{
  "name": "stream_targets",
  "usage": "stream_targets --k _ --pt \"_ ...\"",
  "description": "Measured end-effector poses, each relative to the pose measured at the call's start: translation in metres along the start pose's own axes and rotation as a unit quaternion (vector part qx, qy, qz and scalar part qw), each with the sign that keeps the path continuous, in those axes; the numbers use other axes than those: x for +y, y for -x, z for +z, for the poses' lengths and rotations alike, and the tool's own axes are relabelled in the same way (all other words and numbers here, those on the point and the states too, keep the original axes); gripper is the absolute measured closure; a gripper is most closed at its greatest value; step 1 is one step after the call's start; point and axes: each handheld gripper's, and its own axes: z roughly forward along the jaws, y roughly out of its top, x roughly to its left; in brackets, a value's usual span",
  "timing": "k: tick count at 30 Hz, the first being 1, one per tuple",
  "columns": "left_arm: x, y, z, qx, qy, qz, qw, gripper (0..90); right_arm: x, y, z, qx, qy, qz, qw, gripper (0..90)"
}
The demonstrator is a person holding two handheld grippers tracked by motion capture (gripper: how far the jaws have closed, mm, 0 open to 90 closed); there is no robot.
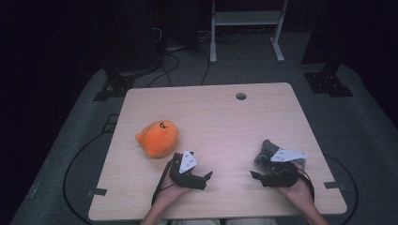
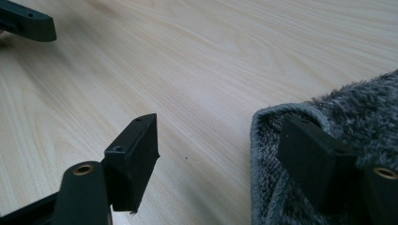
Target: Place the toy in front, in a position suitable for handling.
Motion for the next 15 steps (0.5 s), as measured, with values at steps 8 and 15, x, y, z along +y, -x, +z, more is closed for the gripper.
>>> stream_targets --k 8,15 --pt "0.015 -0.004 -0.012 0.022 0.031 0.006 0.9992 2.6 -0.001 -0.002 0.000 -0.003 -0.003 0.001 1.0000 28.1" --pt "0.026 -0.025 -0.041 0.062 0.068 -0.003 0.9957 2.6 -0.001 -0.003 -0.003 -0.003 0.003 -0.001 1.0000 28.1"
